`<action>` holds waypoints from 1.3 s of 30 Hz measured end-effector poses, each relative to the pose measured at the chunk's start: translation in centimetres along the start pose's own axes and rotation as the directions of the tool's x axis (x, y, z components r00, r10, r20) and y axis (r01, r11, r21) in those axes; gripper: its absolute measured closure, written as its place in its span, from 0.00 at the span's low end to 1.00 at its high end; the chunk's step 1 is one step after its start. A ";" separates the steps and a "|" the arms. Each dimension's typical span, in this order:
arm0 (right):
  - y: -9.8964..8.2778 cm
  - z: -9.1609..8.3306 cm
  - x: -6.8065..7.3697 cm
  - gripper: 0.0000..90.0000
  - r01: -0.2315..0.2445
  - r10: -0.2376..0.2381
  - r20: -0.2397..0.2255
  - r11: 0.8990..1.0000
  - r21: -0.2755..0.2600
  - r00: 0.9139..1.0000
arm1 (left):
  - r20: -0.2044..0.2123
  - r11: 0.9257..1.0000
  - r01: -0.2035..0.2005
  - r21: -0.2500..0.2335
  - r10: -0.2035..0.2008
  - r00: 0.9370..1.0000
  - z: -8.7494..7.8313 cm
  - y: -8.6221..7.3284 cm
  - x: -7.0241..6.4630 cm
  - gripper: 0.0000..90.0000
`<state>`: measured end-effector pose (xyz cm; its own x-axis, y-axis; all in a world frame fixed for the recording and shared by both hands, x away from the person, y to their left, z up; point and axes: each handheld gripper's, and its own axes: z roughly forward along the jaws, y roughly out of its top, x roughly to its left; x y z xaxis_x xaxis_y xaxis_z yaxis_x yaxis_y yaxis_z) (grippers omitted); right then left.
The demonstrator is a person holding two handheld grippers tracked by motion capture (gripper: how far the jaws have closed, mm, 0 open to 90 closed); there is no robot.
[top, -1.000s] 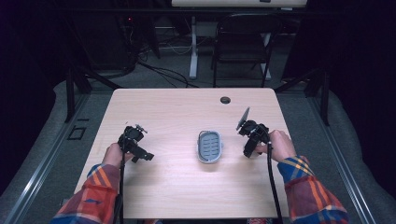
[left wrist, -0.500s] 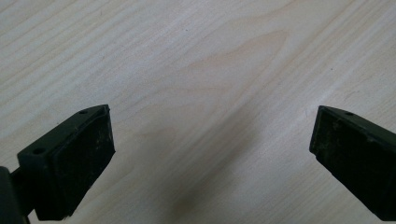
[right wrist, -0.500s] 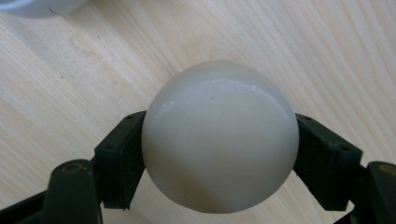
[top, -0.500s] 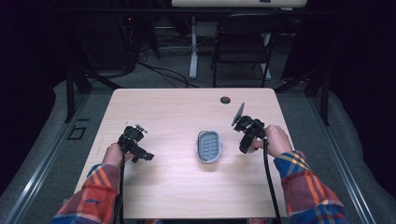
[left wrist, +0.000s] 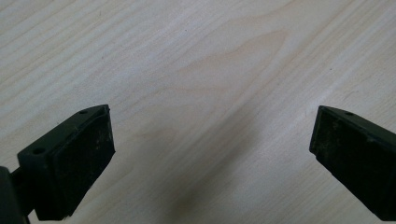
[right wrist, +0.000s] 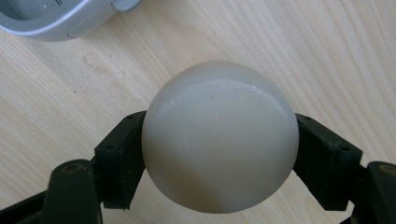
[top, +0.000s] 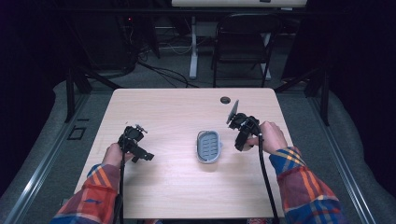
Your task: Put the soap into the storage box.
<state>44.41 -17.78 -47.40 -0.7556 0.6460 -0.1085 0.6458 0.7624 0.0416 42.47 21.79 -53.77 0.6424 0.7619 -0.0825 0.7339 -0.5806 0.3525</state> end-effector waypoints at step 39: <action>4.1 -1.0 2.1 0.27 0.086 -0.086 0.002 0.996 -0.009 0.996 | 0.004 1.000 -0.004 0.001 0.004 1.000 0.0 0.0 0.0 0.00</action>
<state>45.42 -13.24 -46.45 -0.8081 0.5780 -0.1136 0.5775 0.8154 0.0411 42.47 21.75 -53.79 0.6462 0.7584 -0.0849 0.7316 -0.5840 0.3518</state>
